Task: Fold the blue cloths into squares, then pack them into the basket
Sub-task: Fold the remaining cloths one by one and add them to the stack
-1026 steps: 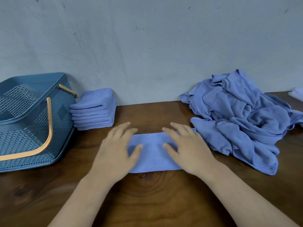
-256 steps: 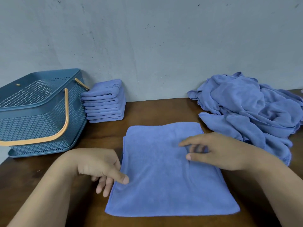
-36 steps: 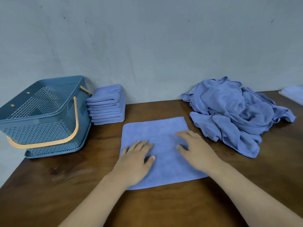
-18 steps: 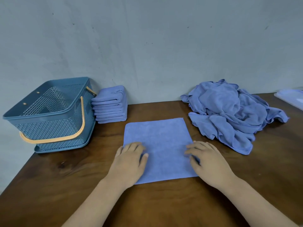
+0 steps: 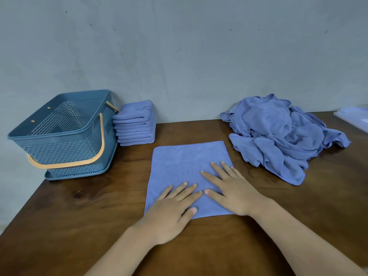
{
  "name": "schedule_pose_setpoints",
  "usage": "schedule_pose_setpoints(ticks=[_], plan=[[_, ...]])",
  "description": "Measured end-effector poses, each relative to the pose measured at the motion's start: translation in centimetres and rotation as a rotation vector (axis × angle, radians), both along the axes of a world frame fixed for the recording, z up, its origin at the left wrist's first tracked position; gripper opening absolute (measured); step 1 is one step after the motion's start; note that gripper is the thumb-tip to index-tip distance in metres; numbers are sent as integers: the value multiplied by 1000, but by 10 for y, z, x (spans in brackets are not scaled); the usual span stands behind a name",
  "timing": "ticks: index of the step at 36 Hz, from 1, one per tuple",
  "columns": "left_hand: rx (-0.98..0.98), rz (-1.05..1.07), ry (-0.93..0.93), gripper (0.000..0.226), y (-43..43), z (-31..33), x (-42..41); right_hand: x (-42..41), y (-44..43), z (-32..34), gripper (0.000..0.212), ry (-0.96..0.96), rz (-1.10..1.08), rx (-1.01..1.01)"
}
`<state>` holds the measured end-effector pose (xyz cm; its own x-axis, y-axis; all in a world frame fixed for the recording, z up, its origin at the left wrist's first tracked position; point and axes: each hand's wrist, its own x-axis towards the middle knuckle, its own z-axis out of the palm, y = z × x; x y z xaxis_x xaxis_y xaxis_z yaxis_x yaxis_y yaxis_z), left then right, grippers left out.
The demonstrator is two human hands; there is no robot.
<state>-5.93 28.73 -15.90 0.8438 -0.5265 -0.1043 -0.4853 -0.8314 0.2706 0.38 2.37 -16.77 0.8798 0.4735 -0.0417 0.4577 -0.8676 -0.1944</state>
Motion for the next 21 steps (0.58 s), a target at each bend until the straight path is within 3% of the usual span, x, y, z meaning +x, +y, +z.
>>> schedule_pose_setpoints(ticks=[7, 13, 18, 21], plan=[[-77, -2, -1, 46, 15, 1, -14, -28, 5, 8, 59, -42, 106, -54], [-300, 112, 24, 41, 18, 7, 0, -50, 0, 6, 60, -61, 101, -16], [5, 60, -32, 54, 27, -3, -16, -58, -5, 2, 68, -49, 80, -28], [75, 73, -43, 54, 31, -5, -25, -59, -6, 2, 70, -29, 74, -28]])
